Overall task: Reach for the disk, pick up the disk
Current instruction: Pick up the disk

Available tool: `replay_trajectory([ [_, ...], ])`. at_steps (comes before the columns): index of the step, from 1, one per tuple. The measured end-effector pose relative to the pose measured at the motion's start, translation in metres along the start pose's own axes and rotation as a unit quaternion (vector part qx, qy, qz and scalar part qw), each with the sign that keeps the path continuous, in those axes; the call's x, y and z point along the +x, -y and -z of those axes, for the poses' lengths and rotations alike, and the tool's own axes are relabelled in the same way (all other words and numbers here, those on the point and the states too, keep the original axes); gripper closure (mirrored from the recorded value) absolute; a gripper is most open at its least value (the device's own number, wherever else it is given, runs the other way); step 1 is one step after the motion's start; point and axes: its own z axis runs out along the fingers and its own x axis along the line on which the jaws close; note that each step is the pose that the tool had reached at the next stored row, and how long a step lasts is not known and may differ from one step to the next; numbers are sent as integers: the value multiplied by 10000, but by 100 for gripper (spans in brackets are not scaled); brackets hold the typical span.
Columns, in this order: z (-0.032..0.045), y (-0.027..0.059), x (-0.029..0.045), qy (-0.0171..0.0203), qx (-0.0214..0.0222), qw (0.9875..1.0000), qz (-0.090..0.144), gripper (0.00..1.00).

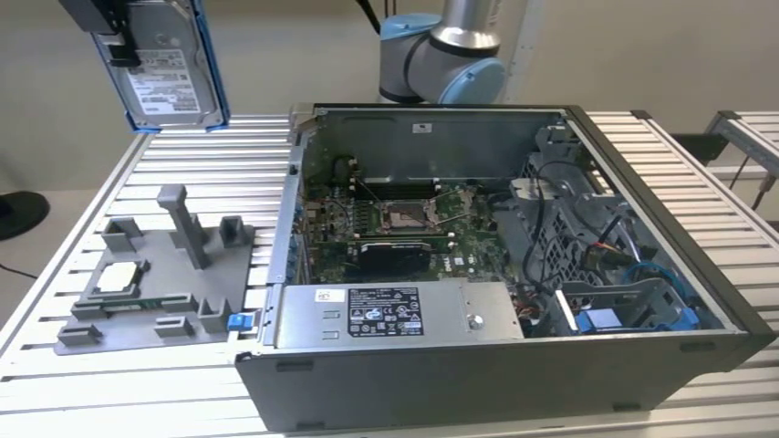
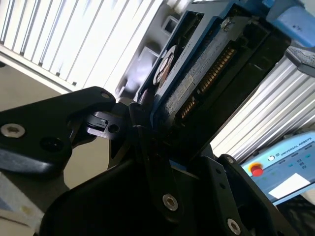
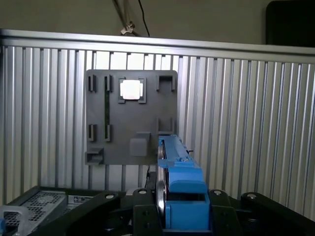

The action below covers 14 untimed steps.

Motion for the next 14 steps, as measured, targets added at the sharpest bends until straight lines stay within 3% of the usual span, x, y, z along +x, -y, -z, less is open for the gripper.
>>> replay_trajectory([
  [14, 5, 305, 11, 0, 0, 10000, 0, 100],
])
